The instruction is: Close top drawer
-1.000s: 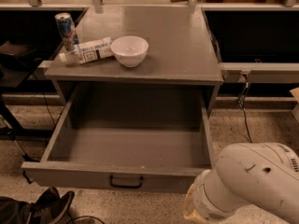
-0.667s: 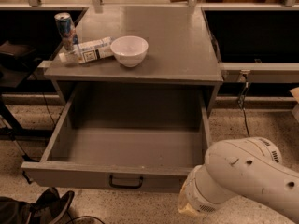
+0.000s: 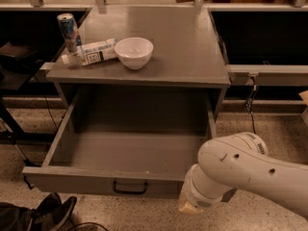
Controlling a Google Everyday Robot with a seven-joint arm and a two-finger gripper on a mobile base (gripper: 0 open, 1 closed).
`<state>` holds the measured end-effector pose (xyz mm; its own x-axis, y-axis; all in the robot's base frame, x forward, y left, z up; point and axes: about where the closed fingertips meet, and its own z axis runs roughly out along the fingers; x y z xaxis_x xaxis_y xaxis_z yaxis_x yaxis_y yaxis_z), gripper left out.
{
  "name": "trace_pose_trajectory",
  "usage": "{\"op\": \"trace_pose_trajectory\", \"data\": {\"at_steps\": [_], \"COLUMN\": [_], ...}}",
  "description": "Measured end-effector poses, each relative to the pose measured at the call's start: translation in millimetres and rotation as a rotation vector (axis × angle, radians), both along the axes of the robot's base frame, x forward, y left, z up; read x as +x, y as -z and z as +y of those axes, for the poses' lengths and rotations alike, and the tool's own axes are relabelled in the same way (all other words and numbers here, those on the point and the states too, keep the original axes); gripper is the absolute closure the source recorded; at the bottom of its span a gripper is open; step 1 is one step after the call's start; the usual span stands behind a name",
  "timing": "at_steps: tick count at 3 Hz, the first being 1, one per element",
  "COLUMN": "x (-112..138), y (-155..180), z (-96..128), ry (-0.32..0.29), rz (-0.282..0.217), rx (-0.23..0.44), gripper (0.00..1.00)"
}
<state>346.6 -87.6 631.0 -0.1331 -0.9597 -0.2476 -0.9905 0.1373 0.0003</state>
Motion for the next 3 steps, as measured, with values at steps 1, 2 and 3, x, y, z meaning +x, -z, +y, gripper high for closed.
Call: {"op": "trace_pose_trajectory", "data": {"at_steps": [1,2,3], "x": [9.2,21.2,31.7], "y": [1.8,-6.8,-11.6], "z": [1.2,8.0,22.1], "ry": [-0.009,-0.022,-0.052], "rz": [-0.003,-0.026,-0.035], "rx": [-0.004,-0.001,0.003], "gripper": [0.64,0.40,0.09]}}
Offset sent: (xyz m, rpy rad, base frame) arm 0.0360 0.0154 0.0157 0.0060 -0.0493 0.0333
